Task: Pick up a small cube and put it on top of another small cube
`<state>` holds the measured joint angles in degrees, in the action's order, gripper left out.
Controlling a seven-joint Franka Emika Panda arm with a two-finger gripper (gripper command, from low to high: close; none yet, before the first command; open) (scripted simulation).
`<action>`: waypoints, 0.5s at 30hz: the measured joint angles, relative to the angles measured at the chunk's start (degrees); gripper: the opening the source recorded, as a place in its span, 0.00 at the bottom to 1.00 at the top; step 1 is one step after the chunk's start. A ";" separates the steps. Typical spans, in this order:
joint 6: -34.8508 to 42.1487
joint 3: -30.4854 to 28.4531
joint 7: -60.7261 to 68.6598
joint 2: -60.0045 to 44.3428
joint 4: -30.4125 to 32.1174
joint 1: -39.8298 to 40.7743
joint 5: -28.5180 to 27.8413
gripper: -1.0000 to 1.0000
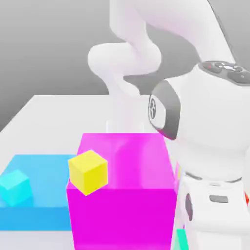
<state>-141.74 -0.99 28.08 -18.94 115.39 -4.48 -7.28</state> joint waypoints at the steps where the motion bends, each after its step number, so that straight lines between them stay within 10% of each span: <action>1: 0.13 -0.88 1.51 1.19 0.59 1.48 0.16 0.00; 15: 5.84 -12.71 43.89 14.86 16.95 25.05 12.54 0.00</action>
<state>-135.89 -13.70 71.98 -4.08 132.34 20.57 5.26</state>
